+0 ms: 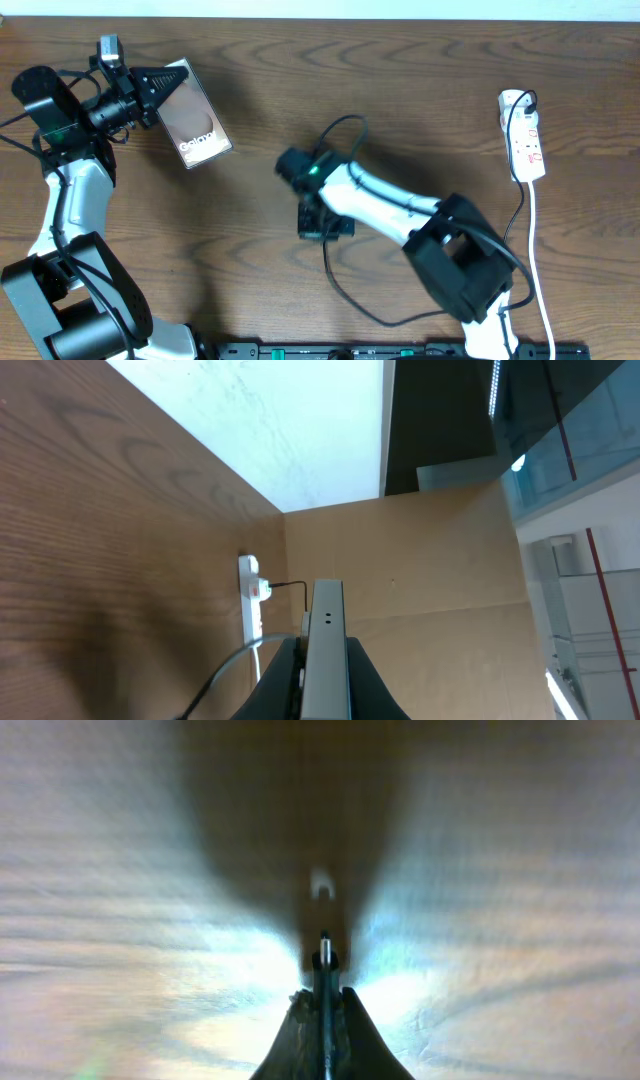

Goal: Plug charger to phone and switch on socket
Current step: 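Lift the plug with the right gripper toward the phone's bottom edge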

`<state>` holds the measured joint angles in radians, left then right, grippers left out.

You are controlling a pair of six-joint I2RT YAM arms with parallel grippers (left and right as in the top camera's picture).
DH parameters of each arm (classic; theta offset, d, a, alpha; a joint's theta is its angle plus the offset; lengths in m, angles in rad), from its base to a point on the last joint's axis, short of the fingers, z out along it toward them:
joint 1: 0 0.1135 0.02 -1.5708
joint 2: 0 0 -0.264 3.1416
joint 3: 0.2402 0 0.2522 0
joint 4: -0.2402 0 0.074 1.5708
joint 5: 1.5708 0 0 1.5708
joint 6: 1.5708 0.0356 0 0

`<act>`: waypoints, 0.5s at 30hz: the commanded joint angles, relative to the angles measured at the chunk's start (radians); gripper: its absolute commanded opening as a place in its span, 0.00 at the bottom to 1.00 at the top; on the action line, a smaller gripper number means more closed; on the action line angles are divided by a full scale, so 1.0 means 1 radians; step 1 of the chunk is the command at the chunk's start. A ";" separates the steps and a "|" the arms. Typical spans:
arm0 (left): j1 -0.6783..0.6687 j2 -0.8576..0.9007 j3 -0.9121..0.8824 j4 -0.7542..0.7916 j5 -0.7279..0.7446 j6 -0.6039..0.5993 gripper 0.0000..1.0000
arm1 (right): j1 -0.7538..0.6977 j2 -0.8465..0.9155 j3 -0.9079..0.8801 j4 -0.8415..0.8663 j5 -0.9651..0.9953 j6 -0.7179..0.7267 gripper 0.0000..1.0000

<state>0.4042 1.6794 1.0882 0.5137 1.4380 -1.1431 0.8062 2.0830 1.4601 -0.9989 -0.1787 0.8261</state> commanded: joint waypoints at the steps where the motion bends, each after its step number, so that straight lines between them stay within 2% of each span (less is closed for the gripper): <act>1: 0.002 -0.019 0.017 0.008 0.013 0.014 0.07 | -0.100 0.015 0.046 0.037 -0.269 -0.306 0.01; 4: 0.002 -0.019 0.017 0.008 0.013 0.014 0.07 | -0.181 0.015 0.059 0.089 -0.596 -0.567 0.01; 7: 0.002 -0.019 0.017 0.008 0.013 0.014 0.08 | -0.256 0.015 0.058 0.106 -0.834 -0.761 0.01; 11: 0.002 -0.019 0.017 0.008 0.013 0.014 0.07 | -0.346 0.015 0.058 0.112 -0.874 -0.866 0.01; 15: 0.001 -0.019 0.017 0.008 0.013 0.014 0.07 | -0.414 0.015 0.058 0.140 -0.894 -0.877 0.01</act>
<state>0.4042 1.6794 1.0882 0.5137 1.4380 -1.1431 0.4397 2.0865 1.4994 -0.8745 -0.9539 0.0605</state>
